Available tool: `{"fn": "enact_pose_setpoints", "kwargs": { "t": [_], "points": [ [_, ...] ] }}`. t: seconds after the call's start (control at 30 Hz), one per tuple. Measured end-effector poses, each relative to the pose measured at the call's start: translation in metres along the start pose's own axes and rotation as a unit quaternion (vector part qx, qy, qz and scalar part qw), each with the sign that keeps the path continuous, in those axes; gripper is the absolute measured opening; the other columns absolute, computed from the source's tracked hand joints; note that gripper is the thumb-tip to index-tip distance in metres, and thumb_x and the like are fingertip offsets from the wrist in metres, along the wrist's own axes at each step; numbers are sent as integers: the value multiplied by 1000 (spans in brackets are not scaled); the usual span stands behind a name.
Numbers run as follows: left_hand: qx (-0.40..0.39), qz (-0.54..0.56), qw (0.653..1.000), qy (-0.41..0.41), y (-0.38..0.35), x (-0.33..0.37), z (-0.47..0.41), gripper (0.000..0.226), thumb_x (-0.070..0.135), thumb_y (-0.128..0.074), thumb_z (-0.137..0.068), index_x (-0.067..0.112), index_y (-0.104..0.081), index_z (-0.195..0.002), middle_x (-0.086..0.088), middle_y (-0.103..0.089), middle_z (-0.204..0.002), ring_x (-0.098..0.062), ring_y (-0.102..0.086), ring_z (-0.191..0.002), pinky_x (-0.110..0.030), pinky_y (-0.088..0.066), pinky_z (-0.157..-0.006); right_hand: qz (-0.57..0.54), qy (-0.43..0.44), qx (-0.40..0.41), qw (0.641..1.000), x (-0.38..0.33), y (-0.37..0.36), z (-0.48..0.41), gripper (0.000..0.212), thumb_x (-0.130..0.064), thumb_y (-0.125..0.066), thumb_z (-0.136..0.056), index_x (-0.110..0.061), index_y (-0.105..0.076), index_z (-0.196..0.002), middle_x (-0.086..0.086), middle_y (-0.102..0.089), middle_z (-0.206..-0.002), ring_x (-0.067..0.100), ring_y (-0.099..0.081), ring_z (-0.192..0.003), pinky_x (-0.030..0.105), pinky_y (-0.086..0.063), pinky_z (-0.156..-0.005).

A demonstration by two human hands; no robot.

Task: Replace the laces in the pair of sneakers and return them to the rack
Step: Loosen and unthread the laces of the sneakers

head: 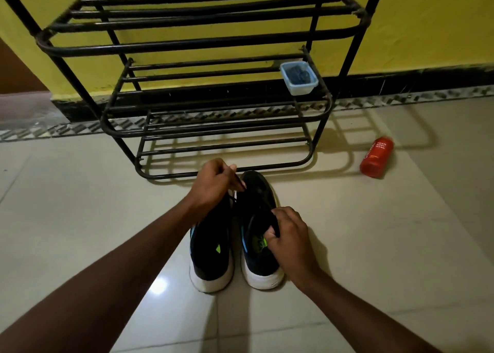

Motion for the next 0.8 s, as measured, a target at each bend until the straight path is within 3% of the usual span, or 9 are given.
{"fn": "enact_pose_setpoints", "kwargs": {
  "t": [0.07,0.17,0.2,0.27,0.33,0.4,0.47,0.57,0.8],
  "points": [
    [4,98,995,33,-3,-7,3,26,22,-41,-109,3,-48,-92,-19,-67,-77,-35,-75,-73,-39,-55,-61,-1,-2,0,1000,1,1,-1,37,0,-66,-76,-7,-68,-112,4,-63,-108,23,-60,-103,17,-41,-90],
    [41,246,965,79,2,-20,3,20,20,-42,-108,9,-42,-90,-10,-50,-64,-22,-58,-49,-38,-50,-59,-3,-3,-11,1000,0,2,-1,39,-2,-65,-78,-7,-66,-116,4,-61,-112,23,-59,-106,20,-43,-91],
    [40,192,978,68,5,-21,3,19,17,-44,-106,9,-42,-89,-6,-49,-61,-17,-52,-45,-35,-49,-56,-5,-4,-16,1000,-1,2,-2,39,-3,-64,-78,-7,-65,-117,4,-61,-114,22,-58,-108,21,-43,-91],
    [-7,-96,995,16,8,-19,4,16,15,-54,-99,10,-49,-85,-1,-58,-65,-14,-56,-52,-30,-48,-53,-13,-12,-27,999,-2,5,-4,43,-7,-65,-79,-9,-63,-122,4,-60,-118,21,-56,-112,25,-45,-94],
    [-65,-335,938,-50,0,-15,10,12,23,-64,-91,15,-56,-90,0,-64,-79,-18,-63,-74,-33,-50,-62,-22,-20,-40,999,-4,8,-9,48,-11,-67,-80,-13,-59,-128,2,-59,-123,19,-56,-115,26,-45,-97],
    [-95,-434,889,-115,-10,-9,17,29,41,-65,-90,18,-58,-106,0,-63,-95,-20,-62,-92,-34,-49,-72,-20,-10,-50,998,-8,10,-18,54,-13,-70,-80,-14,-57,-132,3,-59,-127,19,-56,-117,27,-45,-100],
    [-118,-507,835,-179,-21,-6,19,54,58,-63,-85,20,-56,-123,-2,-61,-114,-21,-58,-107,-37,-50,-85,-13,10,-60,998,-14,11,-28,54,-13,-70,-80,-14,-58,-133,4,-61,-127,22,-58,-117,32,-49,-101],
    [-168,-551,793,-197,-29,-10,17,74,68,-63,-76,25,-51,-135,1,-64,-125,-21,-61,-114,-42,-50,-98,18,38,-83,996,-26,10,-39,39,-14,-66,-83,-13,-66,-122,5,-62,-120,24,-61,-110,39,-53,-94],
    [-205,-585,767,-164,-37,-15,18,71,70,-68,-78,29,-48,-132,-4,-67,-118,-26,-66,-107,-36,-52,-80,82,64,-99,990,-35,6,-54,13,-13,-58,-88,-11,-66,-98,5,-57,-104,24,-58,-93,30,-47,-74]
  ]
}}
Point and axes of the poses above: each hand's wrist, its own z-axis away from the middle knuckle, its own y-axis out of the back of the hand, x = y × z, the point moved 5 cm from there along -z, towards the middle knuckle
